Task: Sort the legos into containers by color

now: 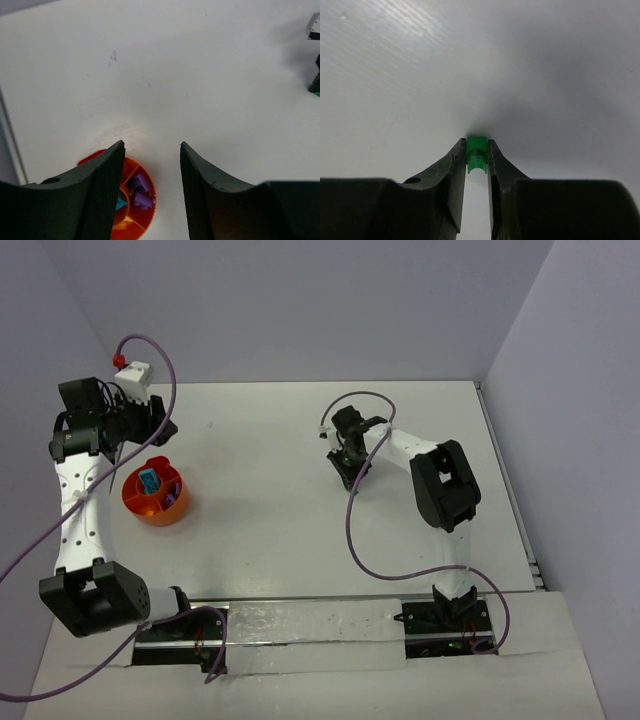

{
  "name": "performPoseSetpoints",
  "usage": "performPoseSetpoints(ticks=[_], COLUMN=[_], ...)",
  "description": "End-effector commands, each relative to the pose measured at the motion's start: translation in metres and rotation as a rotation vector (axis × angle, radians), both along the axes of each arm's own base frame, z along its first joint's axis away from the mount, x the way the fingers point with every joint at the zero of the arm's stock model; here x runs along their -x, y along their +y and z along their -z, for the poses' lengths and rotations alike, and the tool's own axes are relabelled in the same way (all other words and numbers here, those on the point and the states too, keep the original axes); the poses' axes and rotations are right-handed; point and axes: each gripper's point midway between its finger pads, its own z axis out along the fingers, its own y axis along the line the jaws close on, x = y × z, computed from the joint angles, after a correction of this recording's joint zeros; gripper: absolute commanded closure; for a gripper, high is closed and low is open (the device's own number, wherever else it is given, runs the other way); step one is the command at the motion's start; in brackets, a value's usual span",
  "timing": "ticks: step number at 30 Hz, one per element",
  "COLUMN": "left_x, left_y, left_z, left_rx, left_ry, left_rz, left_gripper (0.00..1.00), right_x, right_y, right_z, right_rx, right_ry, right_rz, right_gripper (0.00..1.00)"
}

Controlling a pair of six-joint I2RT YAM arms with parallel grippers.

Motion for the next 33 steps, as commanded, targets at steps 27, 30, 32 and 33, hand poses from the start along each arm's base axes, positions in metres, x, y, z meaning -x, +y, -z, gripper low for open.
performPoseSetpoints(ticks=[27, 30, 32, 33], left_x=[0.036, 0.033, 0.033, 0.033], left_y=[-0.245, -0.254, -0.261, -0.266], left_z=[0.019, 0.028, 0.030, 0.033], left_rx=[0.415, 0.406, 0.397, 0.386], left_ry=[0.189, 0.222, 0.232, 0.237], left_rz=[0.367, 0.378, 0.389, 0.396], left_gripper=[0.43, 0.44, 0.44, 0.44], right_x=[-0.013, -0.012, -0.012, -0.012], right_y=[0.127, 0.127, 0.127, 0.127], right_z=[-0.187, -0.187, -0.186, -0.186], right_rx=[-1.044, -1.042, -1.042, -1.042], right_ry=[0.479, 0.487, 0.491, 0.496], right_rz=[0.874, 0.885, 0.892, 0.898], right_gripper=[1.00, 1.00, 1.00, 1.00])
